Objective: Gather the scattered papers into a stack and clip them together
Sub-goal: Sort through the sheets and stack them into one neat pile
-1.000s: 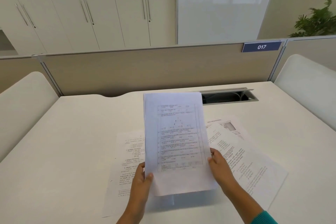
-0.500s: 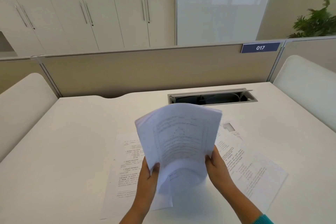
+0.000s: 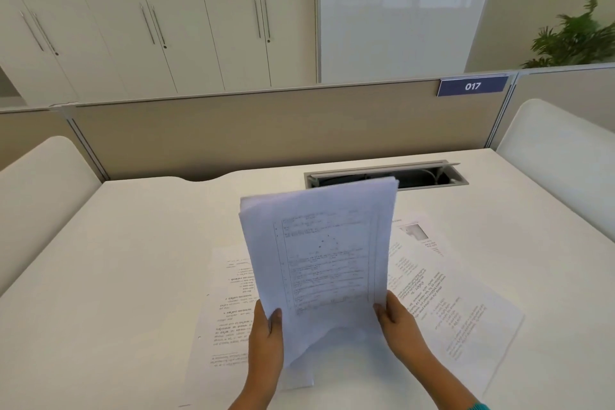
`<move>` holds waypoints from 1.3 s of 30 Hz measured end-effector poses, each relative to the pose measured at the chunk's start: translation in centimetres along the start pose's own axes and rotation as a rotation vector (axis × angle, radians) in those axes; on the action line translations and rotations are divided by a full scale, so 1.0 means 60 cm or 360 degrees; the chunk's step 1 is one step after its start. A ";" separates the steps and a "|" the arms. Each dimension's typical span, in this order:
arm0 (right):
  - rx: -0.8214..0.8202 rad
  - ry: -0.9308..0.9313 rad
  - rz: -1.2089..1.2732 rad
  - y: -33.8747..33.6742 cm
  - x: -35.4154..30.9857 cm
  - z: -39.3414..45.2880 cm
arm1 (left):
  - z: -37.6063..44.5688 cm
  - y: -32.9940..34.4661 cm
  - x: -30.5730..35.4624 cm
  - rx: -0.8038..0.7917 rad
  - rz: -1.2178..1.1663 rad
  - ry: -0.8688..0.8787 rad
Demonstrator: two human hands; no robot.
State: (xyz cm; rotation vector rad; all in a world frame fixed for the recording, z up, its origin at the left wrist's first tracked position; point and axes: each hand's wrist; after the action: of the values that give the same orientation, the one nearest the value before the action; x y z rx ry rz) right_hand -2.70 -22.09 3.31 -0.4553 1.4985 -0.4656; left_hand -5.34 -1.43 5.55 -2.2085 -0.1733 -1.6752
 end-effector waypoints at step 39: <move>0.0043 0.0403 0.0052 -0.033 0.082 0.007 | 0.057 -0.069 -0.113 0.0059 0.1051 0.0026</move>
State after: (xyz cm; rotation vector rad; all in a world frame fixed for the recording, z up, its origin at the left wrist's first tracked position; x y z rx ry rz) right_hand -2.24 -26.48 0.34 -0.3596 1.7383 -0.5323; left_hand -5.47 4.42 -0.79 -1.9203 0.4755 -1.2970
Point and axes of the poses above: each hand's wrist, its own z-axis towards the middle knuckle, its own y-axis out of the palm, x = y × z, and after that the axes turned 8 degrees about -y, right-handed
